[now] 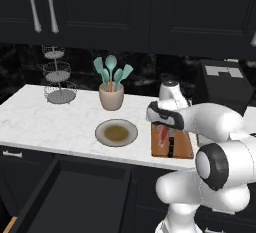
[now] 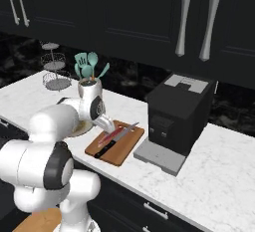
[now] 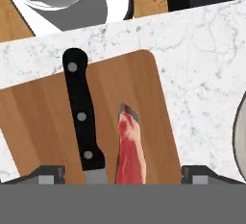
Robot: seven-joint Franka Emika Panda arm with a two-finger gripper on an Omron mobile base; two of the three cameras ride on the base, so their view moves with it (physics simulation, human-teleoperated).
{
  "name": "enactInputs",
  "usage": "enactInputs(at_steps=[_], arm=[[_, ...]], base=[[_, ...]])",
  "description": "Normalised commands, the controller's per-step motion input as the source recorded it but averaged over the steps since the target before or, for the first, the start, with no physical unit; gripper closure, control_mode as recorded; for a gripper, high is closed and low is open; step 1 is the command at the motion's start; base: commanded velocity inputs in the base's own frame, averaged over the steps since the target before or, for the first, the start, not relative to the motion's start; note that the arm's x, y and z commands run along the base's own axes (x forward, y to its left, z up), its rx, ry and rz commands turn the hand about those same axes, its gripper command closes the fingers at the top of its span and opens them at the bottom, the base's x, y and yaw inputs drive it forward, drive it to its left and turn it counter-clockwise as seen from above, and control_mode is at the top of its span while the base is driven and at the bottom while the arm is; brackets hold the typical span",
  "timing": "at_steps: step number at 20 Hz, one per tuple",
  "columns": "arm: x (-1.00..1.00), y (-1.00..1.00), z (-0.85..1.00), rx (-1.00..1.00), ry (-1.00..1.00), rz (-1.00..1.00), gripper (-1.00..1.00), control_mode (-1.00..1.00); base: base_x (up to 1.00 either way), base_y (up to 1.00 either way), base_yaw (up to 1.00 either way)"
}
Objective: Pick up the knife from the drawer and place it on the cutting board. Then place the meat from the plate to the cutting board.
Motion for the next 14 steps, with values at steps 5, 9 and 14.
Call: enactInputs(at_steps=[5,9,14], arm=[[-1.00,-0.10,0.85,0.00,-0.90,0.00,-1.00,-1.00],[-1.00,-0.59,0.77,0.03,-0.78,-0.01,-1.00,-1.00],[-1.00,-0.84,0.75,0.13,-0.68,-0.01,-1.00,-1.00]], base=[[0.00,0.00,0.00],[0.00,0.00,0.00],[0.00,0.00,0.00]])
